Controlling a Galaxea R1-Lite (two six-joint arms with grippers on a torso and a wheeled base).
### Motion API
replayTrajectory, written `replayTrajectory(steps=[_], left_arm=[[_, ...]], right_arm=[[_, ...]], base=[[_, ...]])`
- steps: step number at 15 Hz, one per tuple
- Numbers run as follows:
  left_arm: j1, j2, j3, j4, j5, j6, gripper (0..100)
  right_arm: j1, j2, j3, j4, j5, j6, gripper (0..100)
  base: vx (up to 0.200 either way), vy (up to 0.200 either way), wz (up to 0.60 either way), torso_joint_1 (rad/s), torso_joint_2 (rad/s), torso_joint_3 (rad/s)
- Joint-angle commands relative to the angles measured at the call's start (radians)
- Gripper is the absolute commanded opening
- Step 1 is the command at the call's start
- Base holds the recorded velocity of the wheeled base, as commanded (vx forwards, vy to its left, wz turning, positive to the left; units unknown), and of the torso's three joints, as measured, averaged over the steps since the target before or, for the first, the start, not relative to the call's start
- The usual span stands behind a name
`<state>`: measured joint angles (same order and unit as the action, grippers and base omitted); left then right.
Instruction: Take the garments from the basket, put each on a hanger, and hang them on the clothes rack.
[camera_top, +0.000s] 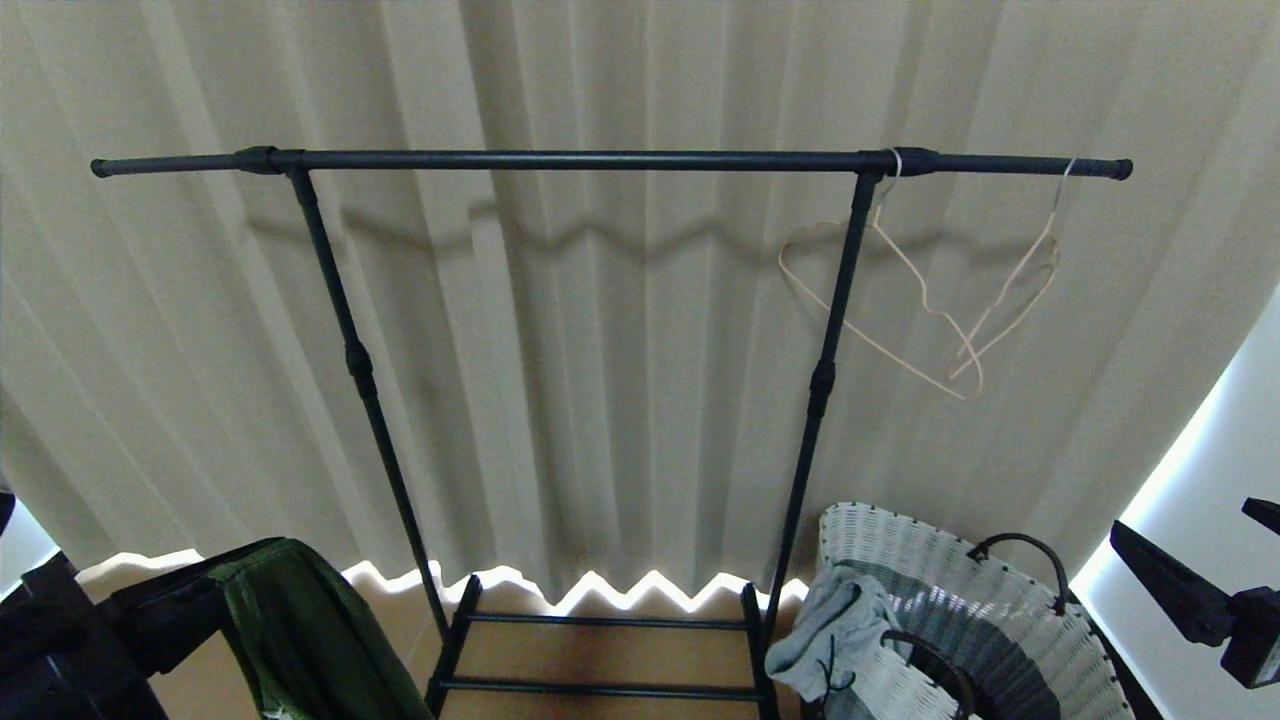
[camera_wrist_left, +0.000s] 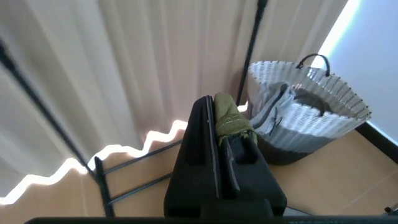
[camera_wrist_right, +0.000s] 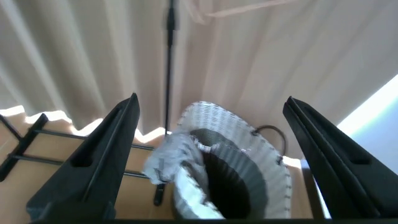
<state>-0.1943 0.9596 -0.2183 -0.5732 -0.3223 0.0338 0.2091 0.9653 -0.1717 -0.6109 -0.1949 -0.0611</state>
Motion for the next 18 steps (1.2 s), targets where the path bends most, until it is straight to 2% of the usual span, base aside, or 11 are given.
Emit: replayTrajectory(steps=[1, 3, 14, 18], left_arm=[[-0.001, 0.001, 0.005, -0.001, 0.000, 0.001, 0], [-0.001, -0.001, 0.005, -0.001, 0.000, 0.001, 0], [-0.002, -0.007, 0.014, 0.001, -0.001, -0.003, 0], [-0.002, -0.005, 0.016, 0.001, -0.001, -0.003, 0]], right_arm=[[0.001, 0.000, 0.000, 0.000, 0.000, 0.000, 100], [0.001, 0.000, -0.002, 0.000, 0.000, 0.000, 100], [0.003, 0.001, 0.000, 0.000, 0.000, 0.000, 100], [0.003, 0.001, 0.001, 0.002, 0.002, -0.002, 100]], base=[[0.000, -0.200, 0.00, 0.002, 0.00, 0.007], [0.000, -0.200, 0.00, 0.002, 0.01, 0.002], [0.000, 0.000, 0.00, 0.000, 0.00, 0.000], [0.200, 0.000, 0.00, -0.005, 0.00, 0.000]])
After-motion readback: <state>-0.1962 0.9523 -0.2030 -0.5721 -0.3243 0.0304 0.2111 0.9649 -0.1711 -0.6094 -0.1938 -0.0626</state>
